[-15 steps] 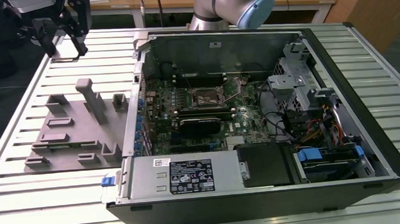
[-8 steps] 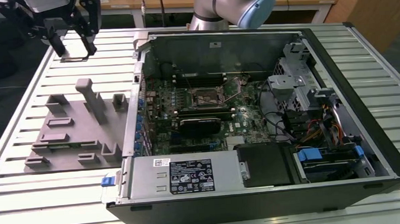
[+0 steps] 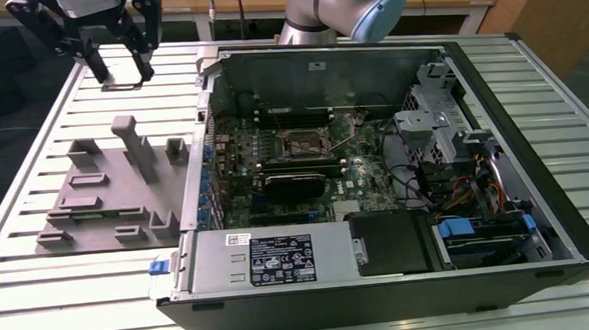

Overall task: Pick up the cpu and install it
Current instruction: 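Pick up the cpu and move it towards the insertion slot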

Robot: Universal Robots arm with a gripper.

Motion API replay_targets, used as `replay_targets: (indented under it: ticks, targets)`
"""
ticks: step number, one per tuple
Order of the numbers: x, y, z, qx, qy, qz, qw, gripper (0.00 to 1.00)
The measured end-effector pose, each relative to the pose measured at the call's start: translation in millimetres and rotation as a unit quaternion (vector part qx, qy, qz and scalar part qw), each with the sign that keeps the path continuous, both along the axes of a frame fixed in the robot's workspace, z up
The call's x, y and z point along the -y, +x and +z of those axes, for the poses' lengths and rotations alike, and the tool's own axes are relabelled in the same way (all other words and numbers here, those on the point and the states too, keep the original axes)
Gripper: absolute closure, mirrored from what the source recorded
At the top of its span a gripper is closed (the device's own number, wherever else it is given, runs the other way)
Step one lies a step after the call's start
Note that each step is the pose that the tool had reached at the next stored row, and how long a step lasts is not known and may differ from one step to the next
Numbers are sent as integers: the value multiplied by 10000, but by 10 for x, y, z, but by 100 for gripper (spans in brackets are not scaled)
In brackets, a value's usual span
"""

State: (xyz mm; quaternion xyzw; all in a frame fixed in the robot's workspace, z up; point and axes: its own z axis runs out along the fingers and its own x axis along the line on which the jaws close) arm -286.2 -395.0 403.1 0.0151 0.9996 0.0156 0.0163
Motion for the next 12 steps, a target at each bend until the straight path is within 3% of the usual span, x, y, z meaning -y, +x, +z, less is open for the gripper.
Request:
replay_targets:
  ticks: [12]
  targets:
    - [0, 269, 0, 0, 0, 0, 10000, 46]
